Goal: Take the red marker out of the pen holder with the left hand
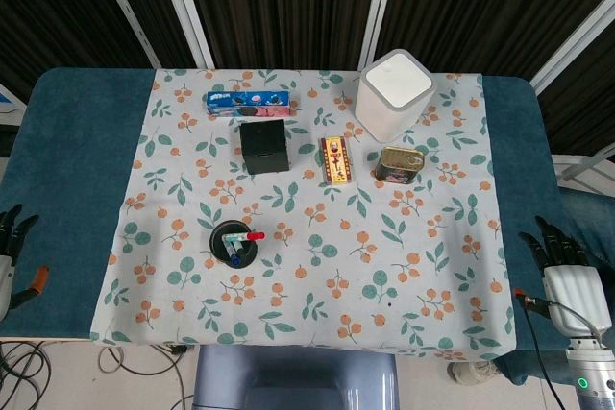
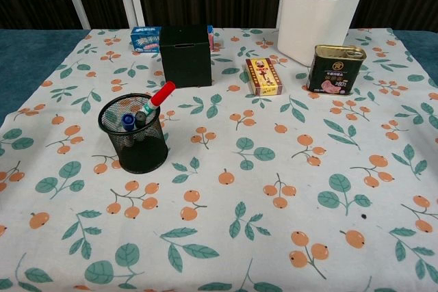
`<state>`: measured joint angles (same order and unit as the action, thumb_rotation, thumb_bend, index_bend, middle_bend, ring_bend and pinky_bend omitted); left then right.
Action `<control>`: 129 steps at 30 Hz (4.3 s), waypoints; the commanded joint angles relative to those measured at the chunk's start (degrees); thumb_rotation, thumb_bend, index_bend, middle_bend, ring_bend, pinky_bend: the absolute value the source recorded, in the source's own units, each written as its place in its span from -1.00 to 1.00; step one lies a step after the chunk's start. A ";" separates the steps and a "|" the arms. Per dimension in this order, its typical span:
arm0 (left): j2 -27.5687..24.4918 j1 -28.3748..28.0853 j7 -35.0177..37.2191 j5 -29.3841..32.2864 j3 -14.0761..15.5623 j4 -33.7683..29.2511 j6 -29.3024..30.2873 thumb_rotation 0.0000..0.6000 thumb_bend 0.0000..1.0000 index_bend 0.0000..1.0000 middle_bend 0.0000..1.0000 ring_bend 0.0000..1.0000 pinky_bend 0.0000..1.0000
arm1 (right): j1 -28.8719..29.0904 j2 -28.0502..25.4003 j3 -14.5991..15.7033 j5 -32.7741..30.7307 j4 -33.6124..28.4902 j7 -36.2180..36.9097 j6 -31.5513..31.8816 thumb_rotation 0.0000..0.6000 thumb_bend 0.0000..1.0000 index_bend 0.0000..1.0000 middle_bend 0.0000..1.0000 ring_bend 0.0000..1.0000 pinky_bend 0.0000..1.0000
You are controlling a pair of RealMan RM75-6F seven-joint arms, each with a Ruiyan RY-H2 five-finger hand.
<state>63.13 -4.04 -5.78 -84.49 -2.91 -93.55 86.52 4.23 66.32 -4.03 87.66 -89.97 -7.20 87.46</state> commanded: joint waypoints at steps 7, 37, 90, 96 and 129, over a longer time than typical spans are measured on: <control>0.09 -0.04 -0.45 -0.03 0.10 -0.27 -0.15 1.00 -0.38 -0.78 -1.00 -1.00 -0.98 | -0.07 -0.09 0.10 0.21 -0.01 0.24 0.05 1.00 -0.57 -0.61 -1.00 -0.79 -0.63; -2.07 -5.90 23.16 -9.27 1.34 3.17 -4.58 1.00 -0.37 -0.57 -1.00 -1.00 -0.98 | -1.14 -0.40 0.02 -0.48 -0.23 0.93 1.03 1.00 -0.63 -0.61 -1.00 -0.79 -0.63; 15.51 -45.88 -14.19 41.61 -6.71 -14.12 -31.15 1.00 -0.37 -0.23 -0.99 -1.00 -1.00 | -1.90 -0.43 -0.51 -0.58 -0.20 1.50 2.10 1.00 -0.64 -0.61 -1.00 -0.79 -0.63; 16.31 -46.17 -14.27 42.21 -6.87 -13.60 -30.71 1.00 -0.37 -0.17 -0.98 -1.00 -1.00 | -1.94 -0.34 -0.59 -0.49 -0.22 1.53 2.29 1.00 -0.64 -0.61 -1.00 -0.79 -0.63; 15.51 -47.15 -16.31 44.36 -6.86 -14.98 -29.09 1.00 -0.24 0.06 -0.92 -1.00 -1.00 | -2.08 -0.14 -1.10 -1.37 -0.68 1.72 2.24 1.00 -0.64 -0.61 -1.00 -0.79 -0.63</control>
<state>78.82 -51.29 -22.32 -39.93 -9.61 -108.34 57.41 2.15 66.19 -5.13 86.29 -90.65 -5.49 89.71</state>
